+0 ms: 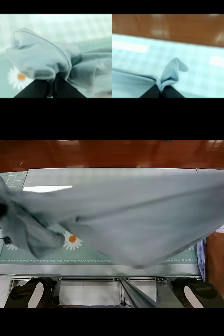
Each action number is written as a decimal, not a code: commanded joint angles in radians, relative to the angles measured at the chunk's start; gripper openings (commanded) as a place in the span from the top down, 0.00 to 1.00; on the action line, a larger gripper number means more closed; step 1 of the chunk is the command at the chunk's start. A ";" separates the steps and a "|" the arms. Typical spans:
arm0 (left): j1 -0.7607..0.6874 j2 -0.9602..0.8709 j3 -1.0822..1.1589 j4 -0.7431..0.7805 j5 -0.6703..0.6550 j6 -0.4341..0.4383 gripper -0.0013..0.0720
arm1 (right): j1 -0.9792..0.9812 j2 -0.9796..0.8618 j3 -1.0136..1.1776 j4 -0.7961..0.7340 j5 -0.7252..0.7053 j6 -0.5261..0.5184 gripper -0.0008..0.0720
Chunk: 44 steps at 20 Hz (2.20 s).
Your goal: Fold the shirts.
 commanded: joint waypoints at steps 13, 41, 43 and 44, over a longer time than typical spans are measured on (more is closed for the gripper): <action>0.000 -0.531 -0.679 -0.154 0.979 0.021 0.95 | -0.001 -0.739 -0.551 0.383 -0.668 -0.233 0.95; 0.083 -0.337 -0.996 -0.382 0.668 0.100 0.29 | -0.305 -0.353 -0.961 0.478 -0.468 -0.298 0.42; -0.024 -0.376 -0.995 -0.437 0.794 0.100 0.29 | -0.305 -0.353 -0.961 0.481 -0.471 -0.299 0.42; -0.073 -0.391 -0.994 -0.437 0.880 0.098 0.29 | -0.305 -0.353 -0.961 0.481 -0.470 -0.299 0.42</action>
